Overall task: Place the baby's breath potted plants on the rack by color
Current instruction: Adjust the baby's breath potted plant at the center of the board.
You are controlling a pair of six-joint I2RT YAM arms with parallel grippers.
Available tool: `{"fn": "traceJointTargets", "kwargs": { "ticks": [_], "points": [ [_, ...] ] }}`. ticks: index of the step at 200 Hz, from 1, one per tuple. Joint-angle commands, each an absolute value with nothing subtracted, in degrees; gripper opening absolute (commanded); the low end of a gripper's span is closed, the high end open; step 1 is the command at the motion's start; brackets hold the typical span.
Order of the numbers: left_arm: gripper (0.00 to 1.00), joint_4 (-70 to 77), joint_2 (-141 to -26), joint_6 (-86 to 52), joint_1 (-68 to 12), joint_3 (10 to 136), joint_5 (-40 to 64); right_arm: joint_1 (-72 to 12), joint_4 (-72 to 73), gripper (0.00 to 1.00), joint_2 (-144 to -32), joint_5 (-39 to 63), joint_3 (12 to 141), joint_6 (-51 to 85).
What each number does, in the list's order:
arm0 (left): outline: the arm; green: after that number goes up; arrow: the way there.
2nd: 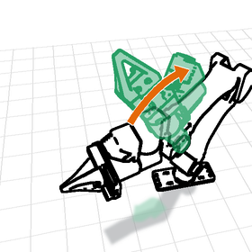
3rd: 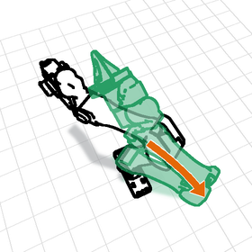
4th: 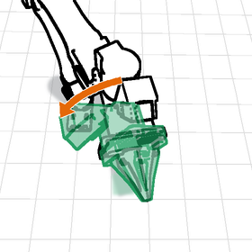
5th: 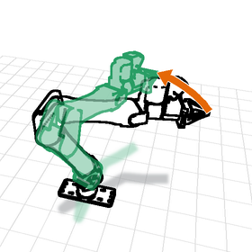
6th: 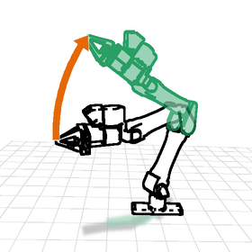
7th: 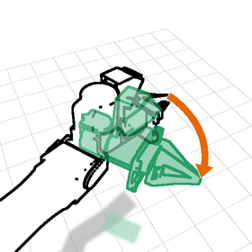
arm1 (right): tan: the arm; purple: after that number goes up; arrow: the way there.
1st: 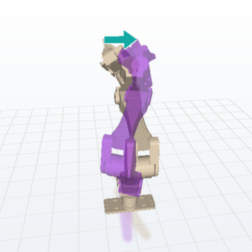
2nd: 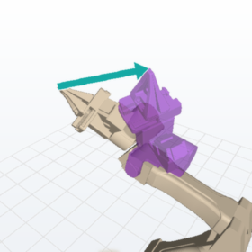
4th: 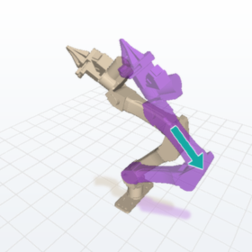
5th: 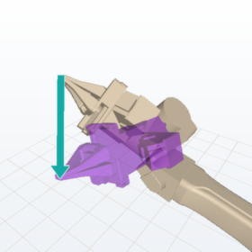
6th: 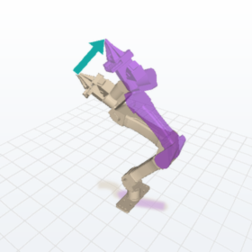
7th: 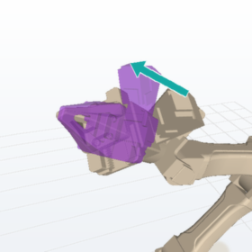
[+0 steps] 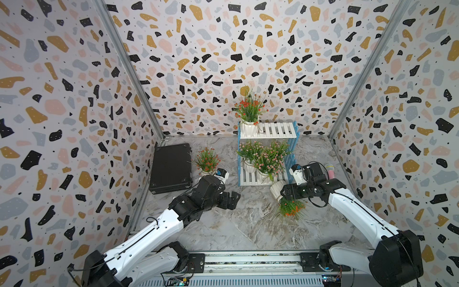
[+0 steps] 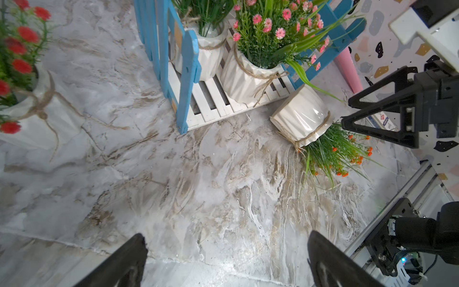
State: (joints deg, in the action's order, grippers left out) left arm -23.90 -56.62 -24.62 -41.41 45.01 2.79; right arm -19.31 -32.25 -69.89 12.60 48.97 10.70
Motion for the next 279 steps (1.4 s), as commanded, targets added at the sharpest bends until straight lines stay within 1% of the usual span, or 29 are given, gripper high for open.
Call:
{"fn": "traceJointTargets", "kwargs": {
  "ticks": [1, 19, 70, 109, 146, 162, 191, 205, 223, 261, 279],
  "points": [
    [0.99, -20.92, -57.26, -23.65, -42.87, 44.79, 0.79, -20.44, -30.28, 1.00, -71.41, 9.48, 48.19, 9.68],
    [0.99, -20.42, -57.70, -23.74, -43.48, 44.54, 0.76, -21.39, -29.97, 1.00, -73.35, 7.75, 47.73, 9.35],
    [0.99, -19.62, -57.84, -23.61, -43.78, 44.03, 0.68, -23.33, -24.37, 1.00, -77.01, 7.44, 46.15, 8.39],
    [0.99, -19.62, -57.44, -23.21, -43.85, 43.92, 0.46, -23.64, -20.03, 1.00, -81.50, 7.49, 46.64, 6.70],
    [0.99, -19.92, -56.99, -22.87, -43.79, 44.01, 0.22, -23.78, -19.46, 0.99, -86.08, 6.85, 48.61, 5.15],
    [0.99, -19.79, -56.91, -22.77, -43.79, 43.95, 0.18, -23.81, -19.49, 0.95, -86.25, 6.43, 49.45, 4.44],
    [0.99, -19.48, -56.88, -22.56, -43.85, 44.01, 0.26, -23.99, -25.09, 0.78, -87.33, 6.30, 53.57, 4.46],
    [0.99, -19.35, -56.87, -22.42, -43.78, 43.95, 0.26, -24.33, -26.40, 0.75, -86.50, 5.93, 54.13, 4.52],
    [0.99, -19.27, -56.78, -22.37, -43.78, 43.94, 0.39, -24.50, -29.47, 0.69, -85.23, 5.78, 55.44, 4.92],
    [0.99, -20.01, -56.41, -22.21, -43.85, 44.50, 0.00, -25.73, -42.25, 0.67, -82.03, 7.98, 60.60, 6.31],
    [0.99, -21.03, -56.54, -22.81, -43.84, 45.47, 0.00, -26.84, -49.28, 0.68, -81.57, 9.67, 63.69, 6.48]
  ]
}}
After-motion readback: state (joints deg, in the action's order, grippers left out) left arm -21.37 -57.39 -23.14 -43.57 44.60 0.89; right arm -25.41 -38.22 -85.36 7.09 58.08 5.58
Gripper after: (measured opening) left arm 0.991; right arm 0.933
